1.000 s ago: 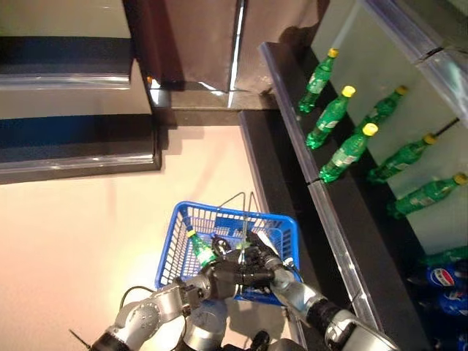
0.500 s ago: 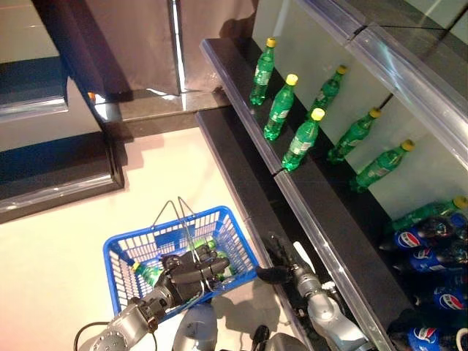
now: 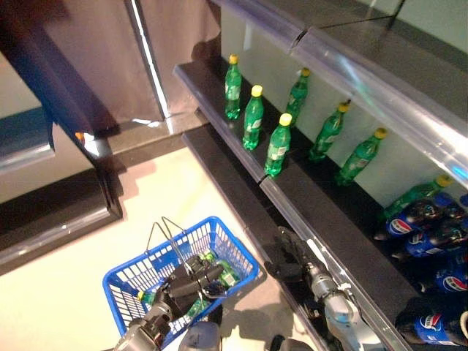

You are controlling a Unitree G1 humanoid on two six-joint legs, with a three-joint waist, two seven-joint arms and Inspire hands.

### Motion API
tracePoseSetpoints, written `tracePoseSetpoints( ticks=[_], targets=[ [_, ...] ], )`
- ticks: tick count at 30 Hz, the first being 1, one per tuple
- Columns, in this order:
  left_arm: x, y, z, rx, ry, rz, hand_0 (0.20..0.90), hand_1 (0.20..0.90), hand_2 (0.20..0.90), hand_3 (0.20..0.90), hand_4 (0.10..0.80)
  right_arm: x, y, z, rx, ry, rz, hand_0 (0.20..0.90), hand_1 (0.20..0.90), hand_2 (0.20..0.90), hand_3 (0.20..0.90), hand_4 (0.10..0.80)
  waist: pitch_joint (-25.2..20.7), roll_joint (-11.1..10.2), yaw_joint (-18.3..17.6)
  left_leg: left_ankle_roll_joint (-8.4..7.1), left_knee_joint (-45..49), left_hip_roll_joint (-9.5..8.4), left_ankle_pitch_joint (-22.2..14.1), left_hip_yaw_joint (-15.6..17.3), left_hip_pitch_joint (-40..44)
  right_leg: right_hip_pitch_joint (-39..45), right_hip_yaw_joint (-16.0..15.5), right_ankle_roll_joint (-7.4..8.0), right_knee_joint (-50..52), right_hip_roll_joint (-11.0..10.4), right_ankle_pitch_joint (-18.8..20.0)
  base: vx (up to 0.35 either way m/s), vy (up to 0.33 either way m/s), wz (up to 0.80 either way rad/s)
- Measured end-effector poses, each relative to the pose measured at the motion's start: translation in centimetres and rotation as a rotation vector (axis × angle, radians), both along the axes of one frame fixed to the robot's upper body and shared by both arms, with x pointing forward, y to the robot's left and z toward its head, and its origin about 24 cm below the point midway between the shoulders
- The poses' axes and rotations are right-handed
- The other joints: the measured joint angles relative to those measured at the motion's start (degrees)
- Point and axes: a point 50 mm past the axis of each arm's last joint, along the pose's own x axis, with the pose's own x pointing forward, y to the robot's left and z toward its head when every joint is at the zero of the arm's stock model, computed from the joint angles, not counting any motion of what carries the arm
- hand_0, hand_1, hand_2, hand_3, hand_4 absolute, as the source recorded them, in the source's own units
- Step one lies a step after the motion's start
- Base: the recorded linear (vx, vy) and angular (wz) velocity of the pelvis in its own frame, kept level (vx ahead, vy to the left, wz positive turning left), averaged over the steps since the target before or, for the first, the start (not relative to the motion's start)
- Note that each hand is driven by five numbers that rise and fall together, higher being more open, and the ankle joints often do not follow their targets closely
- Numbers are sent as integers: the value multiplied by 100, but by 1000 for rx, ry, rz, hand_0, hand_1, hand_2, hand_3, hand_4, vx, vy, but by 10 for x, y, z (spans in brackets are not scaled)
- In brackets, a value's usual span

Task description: Pick up the drink and place into the basket.

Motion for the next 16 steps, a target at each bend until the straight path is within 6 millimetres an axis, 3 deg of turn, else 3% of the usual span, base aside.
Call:
tracePoseSetpoints(
  ticks=[8,16],
  targets=[
    [-23,-7,-35,38,142,78,300,300,300,200,100,-27,-8,-15,137,67,-32,900,900,900,900,800,-393,13,-506,10,-221,70,54,203,51,-87,171,-19,-184,64,32,-118,5,-13],
    [-20,-14,-37,40,116,72,300,300,300,200,100,-26,-7,-16,152,69,-31,900,900,900,900,800,-498,133,-547,2,-223,94,48,230,-21,-141,182,-30,-254,86,55,-67,-1,-2]
  ],
)
